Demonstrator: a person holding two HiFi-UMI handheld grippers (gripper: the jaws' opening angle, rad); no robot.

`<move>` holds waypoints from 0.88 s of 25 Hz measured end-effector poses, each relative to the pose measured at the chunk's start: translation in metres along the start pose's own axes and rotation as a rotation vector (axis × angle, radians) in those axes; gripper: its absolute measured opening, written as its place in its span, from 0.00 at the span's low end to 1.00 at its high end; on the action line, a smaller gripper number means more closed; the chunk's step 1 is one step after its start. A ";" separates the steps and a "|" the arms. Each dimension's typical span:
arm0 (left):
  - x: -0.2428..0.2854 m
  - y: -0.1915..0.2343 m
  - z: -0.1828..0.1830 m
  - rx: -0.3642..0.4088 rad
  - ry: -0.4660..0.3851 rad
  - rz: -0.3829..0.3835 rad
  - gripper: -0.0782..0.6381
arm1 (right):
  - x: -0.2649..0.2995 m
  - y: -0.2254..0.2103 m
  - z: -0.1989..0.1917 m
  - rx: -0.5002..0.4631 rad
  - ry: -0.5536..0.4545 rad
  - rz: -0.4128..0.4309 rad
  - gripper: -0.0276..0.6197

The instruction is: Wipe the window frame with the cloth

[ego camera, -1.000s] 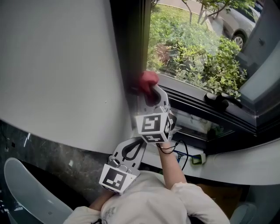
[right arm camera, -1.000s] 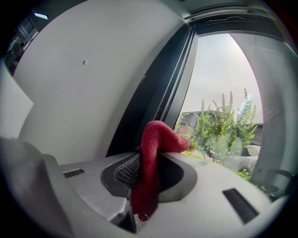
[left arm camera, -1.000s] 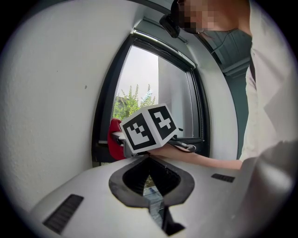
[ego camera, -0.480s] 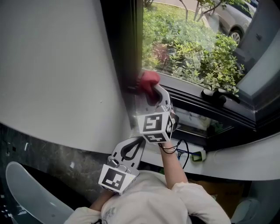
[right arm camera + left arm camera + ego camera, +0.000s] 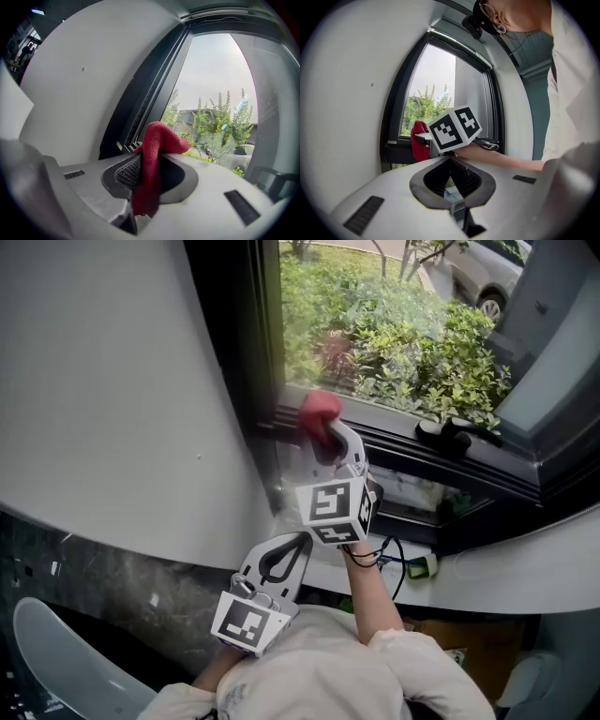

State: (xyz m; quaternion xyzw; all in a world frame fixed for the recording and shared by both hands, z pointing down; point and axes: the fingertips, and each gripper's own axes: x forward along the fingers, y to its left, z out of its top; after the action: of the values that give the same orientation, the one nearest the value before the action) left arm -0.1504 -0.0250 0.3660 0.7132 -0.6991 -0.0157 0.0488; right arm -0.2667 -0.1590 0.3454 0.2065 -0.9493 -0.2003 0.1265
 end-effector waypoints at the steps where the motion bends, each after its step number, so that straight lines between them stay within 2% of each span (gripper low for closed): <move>1: 0.000 -0.001 0.000 0.000 0.000 -0.001 0.12 | -0.001 -0.002 -0.001 0.001 0.001 -0.002 0.18; 22: 0.006 -0.022 -0.004 -0.004 -0.001 0.001 0.12 | -0.021 -0.025 -0.016 0.020 0.002 -0.025 0.18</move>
State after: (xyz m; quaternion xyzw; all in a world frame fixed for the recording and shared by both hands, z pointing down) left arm -0.1283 -0.0305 0.3679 0.7129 -0.6993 -0.0174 0.0500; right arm -0.2342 -0.1758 0.3449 0.2196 -0.9485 -0.1924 0.1229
